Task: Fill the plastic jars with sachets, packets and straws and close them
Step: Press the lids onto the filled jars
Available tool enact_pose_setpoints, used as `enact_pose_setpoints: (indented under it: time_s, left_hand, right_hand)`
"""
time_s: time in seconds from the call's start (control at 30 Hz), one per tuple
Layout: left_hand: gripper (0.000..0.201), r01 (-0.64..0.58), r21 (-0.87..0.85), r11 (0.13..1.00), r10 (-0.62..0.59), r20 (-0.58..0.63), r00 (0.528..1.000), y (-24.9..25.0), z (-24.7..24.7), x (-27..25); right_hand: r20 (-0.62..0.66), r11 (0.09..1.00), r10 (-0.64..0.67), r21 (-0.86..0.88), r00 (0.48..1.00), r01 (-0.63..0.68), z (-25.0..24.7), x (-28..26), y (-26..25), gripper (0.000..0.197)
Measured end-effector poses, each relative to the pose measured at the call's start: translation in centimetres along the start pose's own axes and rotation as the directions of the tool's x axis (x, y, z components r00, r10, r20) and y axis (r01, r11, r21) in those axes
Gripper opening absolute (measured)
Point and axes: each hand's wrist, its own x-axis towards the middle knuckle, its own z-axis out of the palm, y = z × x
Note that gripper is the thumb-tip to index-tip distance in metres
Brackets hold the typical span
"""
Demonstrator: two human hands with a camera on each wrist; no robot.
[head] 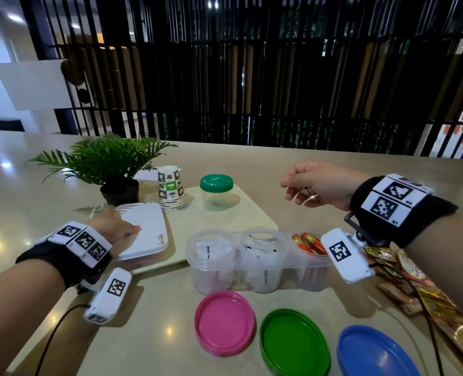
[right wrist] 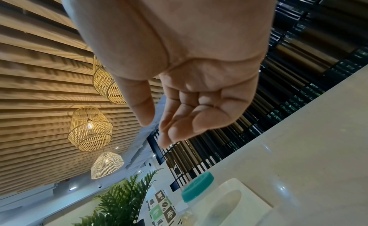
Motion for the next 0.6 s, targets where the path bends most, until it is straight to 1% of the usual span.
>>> enact_pose_setpoints:
  time_s: [0.03,0.07,0.1,0.13,0.17,0.2,0.23,0.27,0.33,0.4,0.5,0.57,0.6]
  left_hand:
    - [0.08,0.028,-0.042,0.999,-0.026,0.045,0.999,-0.1,-0.1,0.1]
    - [0.077,0.056,-0.087,0.995,-0.048,0.094,0.994,0.0,-0.2,0.1]
    - [0.066,0.071,-0.099,0.993,-0.057,0.135,0.989,0.1,-0.2,-0.2]
    - [0.05,0.072,-0.076,0.995,-0.06,0.15,0.987,0.3,-0.1,-0.4]
    - [0.033,0.06,-0.028,0.998,-0.055,0.14,0.989,0.6,-0.1,-0.6]
    - [0.022,0.028,0.028,0.999,-0.031,0.123,0.992,0.8,-0.1,-0.8]
    - [0.019,0.002,0.099,0.995,-0.013,0.106,0.994,1.2,-0.2,-1.3]
    - [0.018,-0.013,0.136,0.991,0.0,0.097,0.995,1.4,-0.3,-1.7]
    - [0.018,-0.036,0.157,0.987,0.02,0.102,0.995,1.6,-0.3,-1.8]
    - [0.02,-0.038,0.123,0.992,0.026,0.097,0.995,1.5,-0.3,-1.7]
    - [0.041,-0.022,-0.06,0.998,0.028,0.097,0.995,1.5,0.1,-2.0]
    - [0.039,-0.023,-0.159,0.987,0.037,0.084,0.996,1.8,0.1,-2.3]
    - [0.04,-0.027,-0.185,0.982,0.046,0.097,0.994,2.1,0.1,-2.2]
  right_hand:
    - [0.0,1.0,-0.002,0.001,1.0,0.002,0.0,-0.1,0.0,0.007]
    - [0.0,1.0,-0.004,0.002,1.0,0.004,0.0,-0.2,-0.1,0.007]
    - [0.001,1.0,-0.005,0.002,1.0,0.005,0.0,-0.3,-0.1,0.007]
    - [0.001,1.0,-0.006,0.002,1.0,0.006,0.0,-0.3,-0.2,0.007]
    - [0.001,1.0,-0.007,0.002,1.0,0.007,-0.1,-0.4,-0.2,0.007]
    - [0.0,1.0,-0.007,0.003,1.0,0.007,-0.1,-0.5,-0.2,0.007]
    - [-0.001,1.0,-0.008,0.003,1.0,0.008,-0.2,-0.6,-0.2,0.007]
    - [-0.002,1.0,-0.008,0.002,1.0,0.008,-0.2,-0.7,-0.2,0.007]
    - [-0.006,1.0,-0.006,-0.001,1.0,0.006,-0.3,-0.8,-0.2,0.007]
    - [-0.008,1.0,-0.004,-0.001,1.0,0.004,-0.4,-0.9,-0.1,0.008]
    - [-0.01,1.0,-0.006,-0.001,1.0,0.006,-0.5,-1.0,0.0,0.008]
    - [-0.012,1.0,-0.007,-0.001,1.0,0.007,-0.6,-1.1,0.1,0.008]
    - [-0.012,1.0,-0.006,-0.001,1.0,0.006,-0.7,-1.2,0.1,0.008]
